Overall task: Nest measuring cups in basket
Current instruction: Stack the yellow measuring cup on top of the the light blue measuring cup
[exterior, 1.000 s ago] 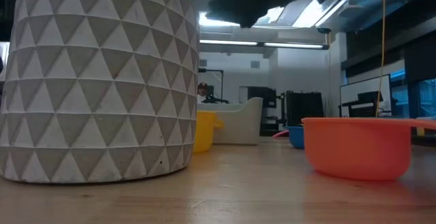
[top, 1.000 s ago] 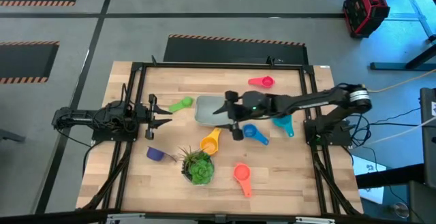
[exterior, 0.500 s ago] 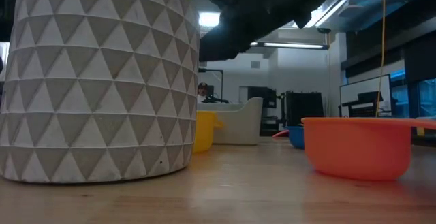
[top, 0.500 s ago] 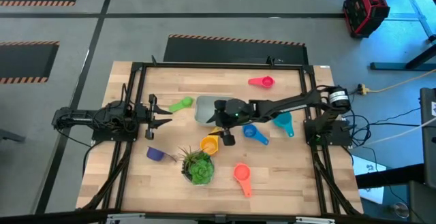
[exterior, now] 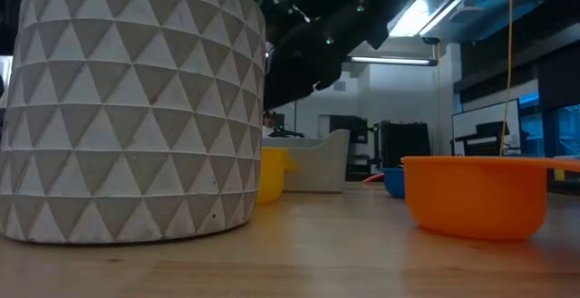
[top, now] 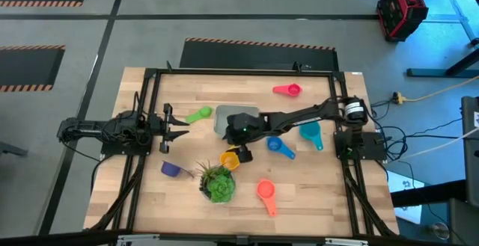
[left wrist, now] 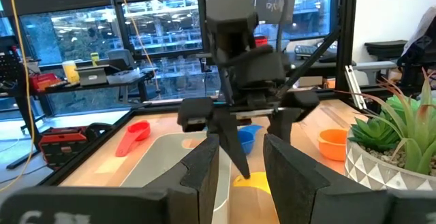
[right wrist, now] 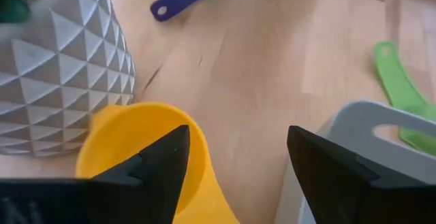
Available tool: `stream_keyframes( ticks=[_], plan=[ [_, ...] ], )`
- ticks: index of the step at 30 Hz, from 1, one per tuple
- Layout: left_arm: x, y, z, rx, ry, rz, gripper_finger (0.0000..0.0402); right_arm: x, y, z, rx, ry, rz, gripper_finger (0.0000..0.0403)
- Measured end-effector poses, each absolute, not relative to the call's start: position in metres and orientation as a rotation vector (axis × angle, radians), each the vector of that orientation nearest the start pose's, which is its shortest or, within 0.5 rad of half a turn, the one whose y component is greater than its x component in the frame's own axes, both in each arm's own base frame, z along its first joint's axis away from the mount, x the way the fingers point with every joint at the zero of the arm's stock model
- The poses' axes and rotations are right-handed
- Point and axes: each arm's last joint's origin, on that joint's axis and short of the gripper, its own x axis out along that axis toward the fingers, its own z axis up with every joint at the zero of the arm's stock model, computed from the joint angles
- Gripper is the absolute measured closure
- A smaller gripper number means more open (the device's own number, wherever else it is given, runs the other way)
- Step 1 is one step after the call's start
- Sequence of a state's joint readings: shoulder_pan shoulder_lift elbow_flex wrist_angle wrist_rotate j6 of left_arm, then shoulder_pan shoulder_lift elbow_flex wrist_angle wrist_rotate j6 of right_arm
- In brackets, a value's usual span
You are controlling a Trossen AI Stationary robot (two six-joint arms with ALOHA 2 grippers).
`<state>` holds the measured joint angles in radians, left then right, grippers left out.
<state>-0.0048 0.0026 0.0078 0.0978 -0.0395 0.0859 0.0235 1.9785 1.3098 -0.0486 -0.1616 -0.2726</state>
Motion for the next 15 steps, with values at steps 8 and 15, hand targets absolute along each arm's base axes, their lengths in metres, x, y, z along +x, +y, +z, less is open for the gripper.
stream_keyframes(
  ticks=[8,15],
  plan=[
    [0.097,0.001,0.175,0.084,-0.101,0.039,0.0292,0.433,0.023,0.171,-0.245,0.711,0.306,0.0151],
    [0.097,0.001,0.175,0.084,-0.101,0.039,0.0292,0.431,0.024,0.164,-0.258,0.752,0.319,0.0151]
  ],
)
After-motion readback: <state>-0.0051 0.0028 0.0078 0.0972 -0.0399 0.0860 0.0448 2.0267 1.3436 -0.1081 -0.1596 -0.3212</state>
